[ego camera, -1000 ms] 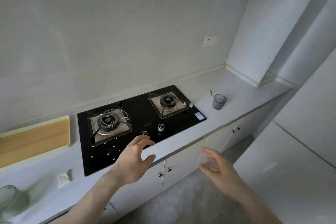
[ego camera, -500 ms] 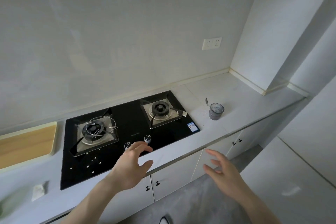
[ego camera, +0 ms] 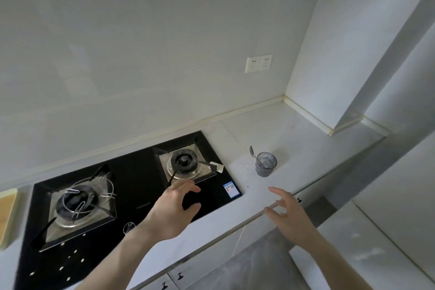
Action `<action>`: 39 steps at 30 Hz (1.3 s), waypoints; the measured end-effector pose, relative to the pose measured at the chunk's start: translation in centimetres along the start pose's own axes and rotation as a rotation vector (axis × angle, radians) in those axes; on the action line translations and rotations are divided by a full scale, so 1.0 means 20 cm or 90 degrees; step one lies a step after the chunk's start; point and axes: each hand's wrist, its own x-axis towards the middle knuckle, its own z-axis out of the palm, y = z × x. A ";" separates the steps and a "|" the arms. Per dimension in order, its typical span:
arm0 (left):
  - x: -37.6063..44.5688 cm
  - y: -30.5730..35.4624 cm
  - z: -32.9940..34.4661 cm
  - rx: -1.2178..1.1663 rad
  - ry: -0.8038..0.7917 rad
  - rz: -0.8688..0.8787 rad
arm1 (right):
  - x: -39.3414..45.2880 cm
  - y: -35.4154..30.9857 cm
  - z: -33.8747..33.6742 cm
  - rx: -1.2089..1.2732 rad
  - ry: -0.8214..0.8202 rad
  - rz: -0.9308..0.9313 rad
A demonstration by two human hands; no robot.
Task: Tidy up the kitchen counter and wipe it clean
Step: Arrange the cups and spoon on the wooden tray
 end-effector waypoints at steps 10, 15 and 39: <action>0.14 -0.01 0.01 -0.008 0.083 -0.122 | 0.76 0.10 -0.15 -0.133 -0.032 -0.016; 0.12 0.06 0.15 -0.015 0.148 -0.225 | 1.14 0.18 -0.21 -0.221 -0.069 -0.061; 0.11 0.36 0.47 -0.045 0.222 -0.403 | 1.53 0.46 -0.13 -0.273 -0.189 -0.029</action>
